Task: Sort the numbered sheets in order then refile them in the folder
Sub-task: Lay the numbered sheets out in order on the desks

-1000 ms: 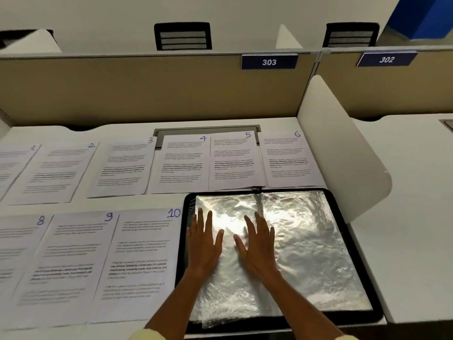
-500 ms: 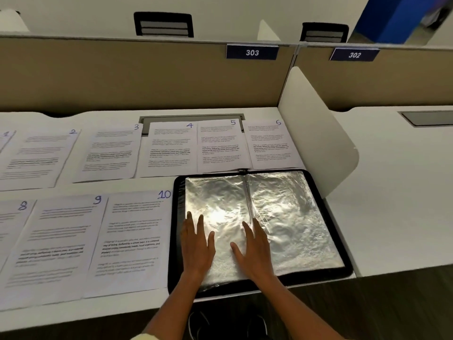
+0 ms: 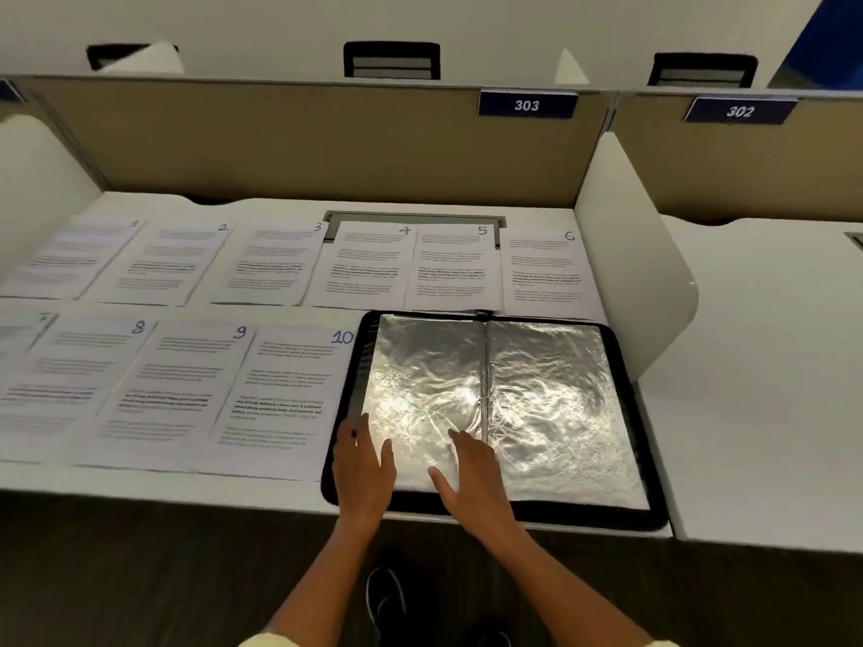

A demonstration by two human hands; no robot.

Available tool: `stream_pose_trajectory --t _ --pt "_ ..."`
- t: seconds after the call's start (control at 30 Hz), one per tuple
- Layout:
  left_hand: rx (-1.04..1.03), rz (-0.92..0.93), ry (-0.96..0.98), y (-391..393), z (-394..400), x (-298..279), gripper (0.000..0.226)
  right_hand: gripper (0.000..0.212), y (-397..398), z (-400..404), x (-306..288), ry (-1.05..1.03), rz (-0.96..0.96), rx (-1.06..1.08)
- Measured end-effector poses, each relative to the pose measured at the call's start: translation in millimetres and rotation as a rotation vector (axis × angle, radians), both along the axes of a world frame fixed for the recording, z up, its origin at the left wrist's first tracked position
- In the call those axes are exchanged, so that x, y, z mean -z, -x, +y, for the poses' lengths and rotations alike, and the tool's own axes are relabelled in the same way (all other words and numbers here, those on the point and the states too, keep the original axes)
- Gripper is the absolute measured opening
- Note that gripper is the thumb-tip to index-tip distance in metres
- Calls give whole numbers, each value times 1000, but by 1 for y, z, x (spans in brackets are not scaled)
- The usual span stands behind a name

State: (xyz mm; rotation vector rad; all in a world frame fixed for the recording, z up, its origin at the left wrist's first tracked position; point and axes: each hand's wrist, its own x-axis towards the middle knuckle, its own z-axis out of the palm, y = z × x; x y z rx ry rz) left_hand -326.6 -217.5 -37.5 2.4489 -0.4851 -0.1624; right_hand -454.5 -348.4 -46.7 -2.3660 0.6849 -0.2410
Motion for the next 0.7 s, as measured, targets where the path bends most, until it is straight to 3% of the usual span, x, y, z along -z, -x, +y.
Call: stream_pose_trajectory --t 0.27,0.43,0.53,0.7 --pt "-279 214 210 30 1 -19 56 74 16 -12 -7 -226 -4 -51" --pt "-375 337 372 39 -9 -39 60 64 35 -16 -16 -318 -82 5" --pt "-355 311 449 49 -24 -48 46 60 46 -22 -16 -351 -115 88" --pt "-181 184 533 77 -65 -55 4 55 59 -34 -19 -496 -182 199"
